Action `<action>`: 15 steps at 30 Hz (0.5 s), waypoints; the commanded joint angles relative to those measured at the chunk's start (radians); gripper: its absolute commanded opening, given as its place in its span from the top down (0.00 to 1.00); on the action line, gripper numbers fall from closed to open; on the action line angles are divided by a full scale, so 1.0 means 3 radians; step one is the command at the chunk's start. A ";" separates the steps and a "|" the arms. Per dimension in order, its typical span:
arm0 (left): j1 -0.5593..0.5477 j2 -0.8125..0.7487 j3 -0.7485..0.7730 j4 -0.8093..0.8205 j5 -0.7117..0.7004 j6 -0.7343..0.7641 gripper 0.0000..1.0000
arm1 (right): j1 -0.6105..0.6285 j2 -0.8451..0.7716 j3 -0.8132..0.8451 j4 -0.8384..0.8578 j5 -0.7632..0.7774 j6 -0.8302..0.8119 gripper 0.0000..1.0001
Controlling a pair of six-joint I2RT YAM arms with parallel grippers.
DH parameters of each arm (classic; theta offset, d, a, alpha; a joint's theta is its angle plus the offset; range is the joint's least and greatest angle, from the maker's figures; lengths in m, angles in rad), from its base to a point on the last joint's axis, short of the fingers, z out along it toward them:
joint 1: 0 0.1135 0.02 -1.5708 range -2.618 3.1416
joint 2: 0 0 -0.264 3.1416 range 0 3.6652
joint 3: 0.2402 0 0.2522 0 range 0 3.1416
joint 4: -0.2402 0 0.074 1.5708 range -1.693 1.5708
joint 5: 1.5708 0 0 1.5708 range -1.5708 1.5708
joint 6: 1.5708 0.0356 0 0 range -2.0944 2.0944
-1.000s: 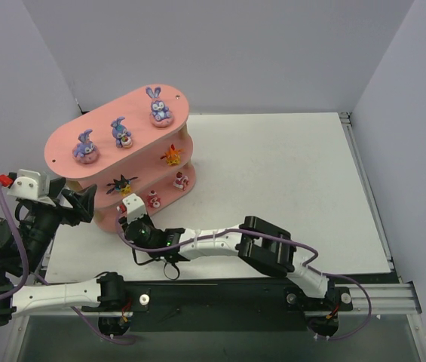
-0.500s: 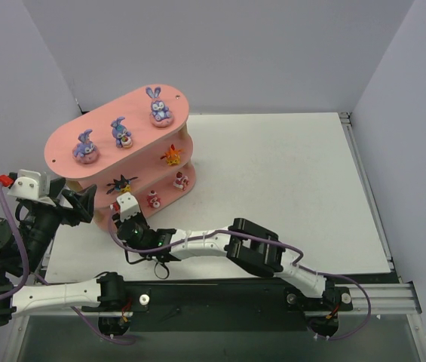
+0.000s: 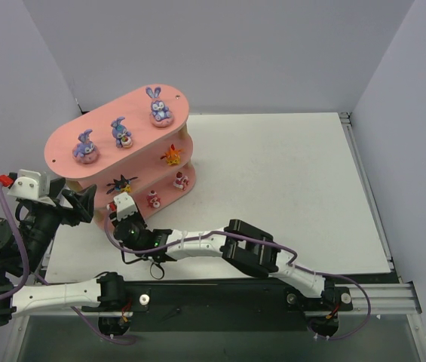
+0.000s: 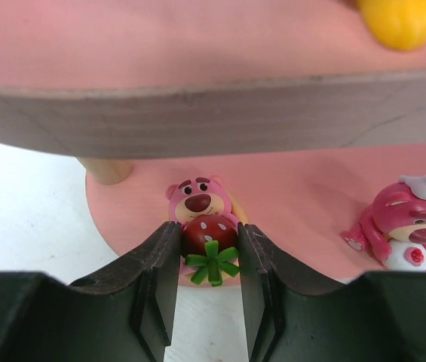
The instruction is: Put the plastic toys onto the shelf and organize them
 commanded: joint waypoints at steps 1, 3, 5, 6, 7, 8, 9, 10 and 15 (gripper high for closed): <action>-0.0013 -0.0047 0.0091 -0.0014 -0.0062 -0.0024 0.19 | -0.0035 0.0020 0.0196 0.0092 0.0133 -0.0068 0.73; -0.0013 -0.0042 0.0096 -0.0019 -0.0057 -0.0024 0.19 | -0.0030 0.0015 0.0196 0.0097 0.0133 -0.0079 0.66; -0.0013 -0.0042 0.0101 -0.0030 -0.0057 -0.0029 0.19 | -0.0025 -0.0036 0.0105 0.0173 0.0138 -0.0104 0.54; -0.0013 -0.0037 0.0106 -0.0030 -0.0062 -0.0029 0.19 | -0.0020 -0.0062 0.0058 0.0220 0.0143 -0.0125 0.48; -0.0013 -0.0037 0.0106 -0.0030 -0.0062 -0.0029 0.19 | -0.0015 -0.0118 0.0002 0.0276 0.0158 -0.0155 0.43; -0.0013 -0.0042 0.0112 -0.0030 -0.0062 -0.0029 0.19 | -0.0005 -0.0143 -0.0100 0.0408 0.0174 -0.0186 0.34; -0.0013 -0.0042 0.0112 -0.0030 -0.0062 -0.0029 0.19 | 0.0000 -0.0174 -0.0146 0.0475 0.0169 -0.0217 0.31; -0.0013 -0.0037 0.0112 -0.0035 -0.0062 -0.0029 0.19 | 0.0005 -0.0210 -0.0177 0.0562 0.0159 -0.0252 0.27; -0.0013 -0.0032 0.0142 -0.0055 -0.0072 -0.0044 0.19 | 0.0031 -0.0343 -0.0310 0.0649 0.0118 -0.0278 0.21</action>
